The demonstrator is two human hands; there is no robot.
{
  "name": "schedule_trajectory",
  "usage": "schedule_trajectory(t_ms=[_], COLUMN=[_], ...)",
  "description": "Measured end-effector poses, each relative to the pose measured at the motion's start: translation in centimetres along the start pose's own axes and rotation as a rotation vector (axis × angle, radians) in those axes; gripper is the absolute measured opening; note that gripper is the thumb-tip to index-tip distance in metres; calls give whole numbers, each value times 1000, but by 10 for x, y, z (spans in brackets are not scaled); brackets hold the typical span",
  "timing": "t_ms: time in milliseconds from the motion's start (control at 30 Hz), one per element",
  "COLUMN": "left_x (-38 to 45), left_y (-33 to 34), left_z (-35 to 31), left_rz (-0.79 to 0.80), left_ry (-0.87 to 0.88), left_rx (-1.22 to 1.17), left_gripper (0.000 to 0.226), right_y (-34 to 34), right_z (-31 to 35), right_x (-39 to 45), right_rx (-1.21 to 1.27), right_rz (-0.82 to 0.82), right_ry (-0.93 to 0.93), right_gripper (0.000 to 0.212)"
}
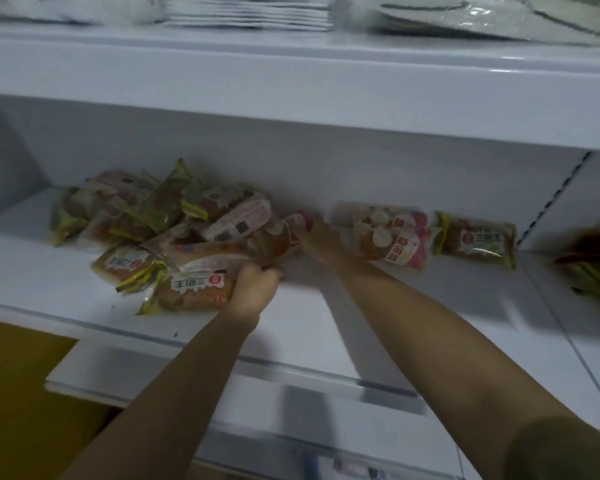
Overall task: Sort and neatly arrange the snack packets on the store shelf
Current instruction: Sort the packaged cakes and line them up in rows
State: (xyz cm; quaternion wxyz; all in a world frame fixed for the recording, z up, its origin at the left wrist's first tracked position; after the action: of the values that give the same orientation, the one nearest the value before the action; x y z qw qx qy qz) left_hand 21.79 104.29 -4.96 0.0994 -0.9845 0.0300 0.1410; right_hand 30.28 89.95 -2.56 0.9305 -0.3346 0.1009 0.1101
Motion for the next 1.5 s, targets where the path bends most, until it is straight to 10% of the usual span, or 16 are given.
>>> schedule_trajectory(t_ms=[167,333,500,867,1500], left_x=[-7,-25,-39,-45,-62], left_y=[7,18,62,100,50], left_z=[4,-5,-9,-6,4], left_rz=[-39,-98,175,220,209], left_ry=[44,82,84,-174,-57], left_rx=[-116,-152,-610,-759,-728], left_gripper=[28,18,33,25,30], right_y=[-3,-14,-11,-14,8], right_z=[-16,-32,-63,-83,-60], right_x=[26,-36,-105,-148,-151], right_rx=[224,590,831,884,669], right_rz=[15,-25,-195,-280,-62], right_ry=[56,-34,-114,-5,-131], right_gripper=[102,29,43,32,8])
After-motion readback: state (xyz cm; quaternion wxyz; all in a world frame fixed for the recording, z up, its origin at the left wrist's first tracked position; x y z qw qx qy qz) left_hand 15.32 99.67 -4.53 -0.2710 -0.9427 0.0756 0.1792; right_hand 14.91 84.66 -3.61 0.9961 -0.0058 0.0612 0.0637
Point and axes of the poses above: each hand's wrist, its own x-axis towards the middle knuckle, its own y-axis out of the palm, z = x × y, the point moved 5 cm from there along x, towards the middle knuckle, and after that the axes turned 13 degrees about z, right-handed, at the moved point
